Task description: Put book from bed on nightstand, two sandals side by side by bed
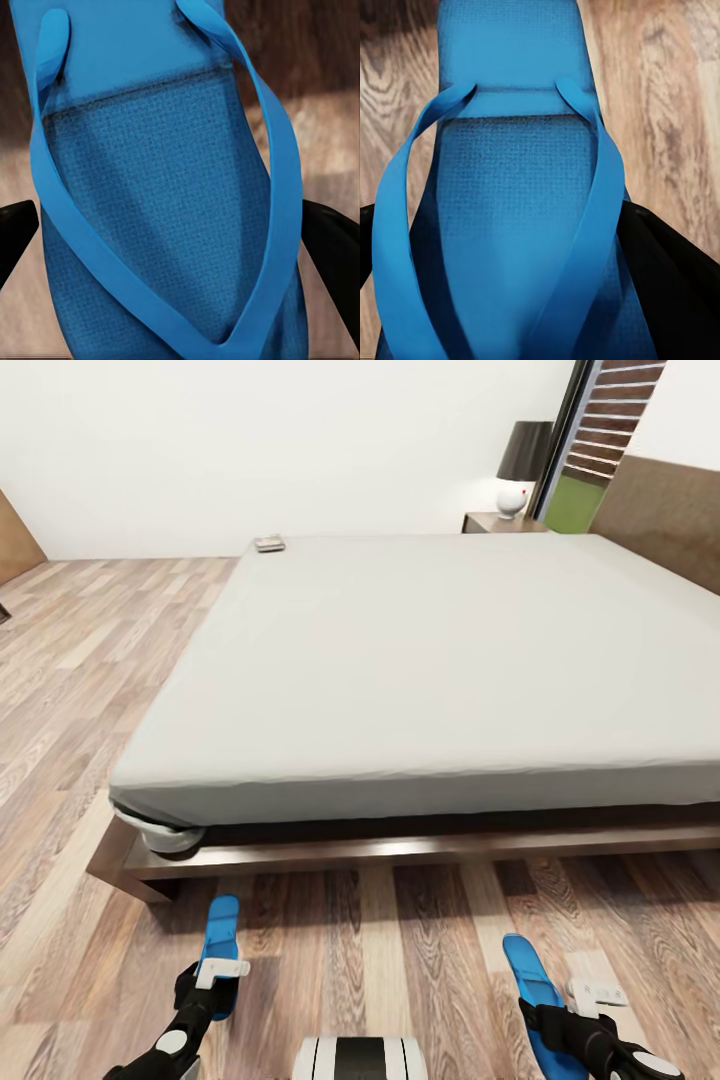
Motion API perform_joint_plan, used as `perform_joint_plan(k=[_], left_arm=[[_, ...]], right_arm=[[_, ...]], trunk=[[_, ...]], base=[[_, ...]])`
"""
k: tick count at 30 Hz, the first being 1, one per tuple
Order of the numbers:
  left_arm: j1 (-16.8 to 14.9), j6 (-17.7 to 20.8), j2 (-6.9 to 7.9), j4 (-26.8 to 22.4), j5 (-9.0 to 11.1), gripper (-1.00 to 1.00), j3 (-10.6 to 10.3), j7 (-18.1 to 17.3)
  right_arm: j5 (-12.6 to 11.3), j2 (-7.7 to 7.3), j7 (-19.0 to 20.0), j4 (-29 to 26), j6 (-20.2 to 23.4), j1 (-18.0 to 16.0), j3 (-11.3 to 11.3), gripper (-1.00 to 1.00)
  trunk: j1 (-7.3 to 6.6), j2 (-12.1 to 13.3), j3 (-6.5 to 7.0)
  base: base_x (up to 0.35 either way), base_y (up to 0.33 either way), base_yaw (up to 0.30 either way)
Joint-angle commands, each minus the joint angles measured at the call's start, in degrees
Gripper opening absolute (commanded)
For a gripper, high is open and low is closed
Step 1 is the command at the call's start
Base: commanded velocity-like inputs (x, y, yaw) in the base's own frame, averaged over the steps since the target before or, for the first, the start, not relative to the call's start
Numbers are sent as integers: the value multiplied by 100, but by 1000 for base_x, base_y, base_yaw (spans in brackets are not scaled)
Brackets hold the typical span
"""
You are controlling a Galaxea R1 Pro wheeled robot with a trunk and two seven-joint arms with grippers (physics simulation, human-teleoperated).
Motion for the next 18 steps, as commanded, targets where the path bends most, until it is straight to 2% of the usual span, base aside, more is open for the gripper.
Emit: perform_joint_plan(k=[1, 3, 7, 12, 18], left_arm=[[-3, -14, 3, -4, 31, -100, -49, 37], [-4, -14, 5, -10, 31, -100, -49, 39], [-72, -15, 8, -10, 31, -100, -49, 42], [-108, -15, 9, -3, 28, -100, -49, 43], [-118, -15, 7, -13, 30, -100, -49, 43]], right_arm=[[1, 1, 29, -9, 27, 0, -7, -100], [1, 2, 29, -9, 27, 0, -7, -100], [1, 2, 29, -9, 27, 0, -7, -100], [1, 4, 29, -9, 27, 0, -7, -100], [1, 6, 29, -7, 26, 0, -3, -100]], trunk=[[2, -3, -26], [7, -6, -70], [7, -6, -70], [20, -12, -181], [20, -12, -181]], base=[[0, 0, 0], [0, 0, 0], [0, 0, 0], [0, 0, 0], [0, 0, 0]])
